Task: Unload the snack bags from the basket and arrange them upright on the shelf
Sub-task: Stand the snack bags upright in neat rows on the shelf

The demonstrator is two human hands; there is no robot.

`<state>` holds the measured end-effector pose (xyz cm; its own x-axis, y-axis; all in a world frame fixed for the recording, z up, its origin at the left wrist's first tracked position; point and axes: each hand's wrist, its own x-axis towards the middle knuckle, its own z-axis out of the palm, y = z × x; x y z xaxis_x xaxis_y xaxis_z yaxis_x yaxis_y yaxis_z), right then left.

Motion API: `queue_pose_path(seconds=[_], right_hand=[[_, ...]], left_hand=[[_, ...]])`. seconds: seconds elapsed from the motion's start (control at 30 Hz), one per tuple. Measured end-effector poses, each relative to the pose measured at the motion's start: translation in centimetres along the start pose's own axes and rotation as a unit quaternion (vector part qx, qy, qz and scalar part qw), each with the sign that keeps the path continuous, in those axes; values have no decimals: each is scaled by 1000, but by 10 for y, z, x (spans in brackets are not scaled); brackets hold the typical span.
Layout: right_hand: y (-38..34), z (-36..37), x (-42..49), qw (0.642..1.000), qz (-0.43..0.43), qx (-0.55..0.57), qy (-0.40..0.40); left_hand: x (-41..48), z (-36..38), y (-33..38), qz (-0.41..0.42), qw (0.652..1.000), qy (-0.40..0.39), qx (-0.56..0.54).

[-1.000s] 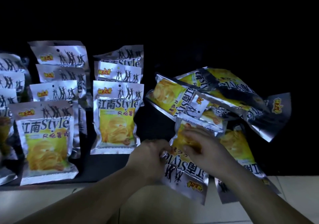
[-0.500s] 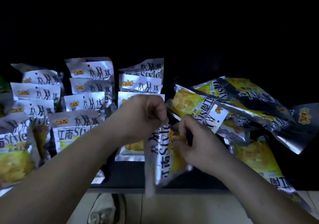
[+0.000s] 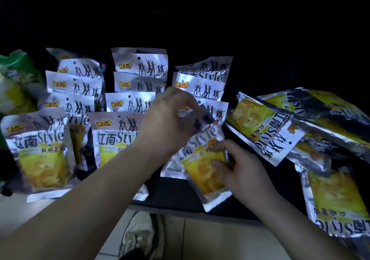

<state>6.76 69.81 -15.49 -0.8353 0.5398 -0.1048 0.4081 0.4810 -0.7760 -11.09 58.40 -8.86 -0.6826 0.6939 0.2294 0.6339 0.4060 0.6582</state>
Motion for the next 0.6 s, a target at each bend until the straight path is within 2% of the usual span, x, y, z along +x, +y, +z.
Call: queue_pose_path(seconds=[0.07,0.1,0.27,0.37,0.5,0.6], right_hand=[[-1,6,1,995,34,85,45],[-2,10,1,991,48,112,50],[1,43,-9,976,101,190,4],[5,44,-15,968,126,214,-18],[7,38,-21,962,139,224,-62],[7,42,-20,967,128,214,-54]], left_hand=[[-4,-4,-11,-12,999,39,5],[-8,-4,-14,-24,999,31,-6],[-38,17,-33,-34,983,-179,-9],[-52,23,-44,-19,966,-247,72],[-63,26,-50,21,954,-261,144],[-67,30,-51,52,954,-240,172]])
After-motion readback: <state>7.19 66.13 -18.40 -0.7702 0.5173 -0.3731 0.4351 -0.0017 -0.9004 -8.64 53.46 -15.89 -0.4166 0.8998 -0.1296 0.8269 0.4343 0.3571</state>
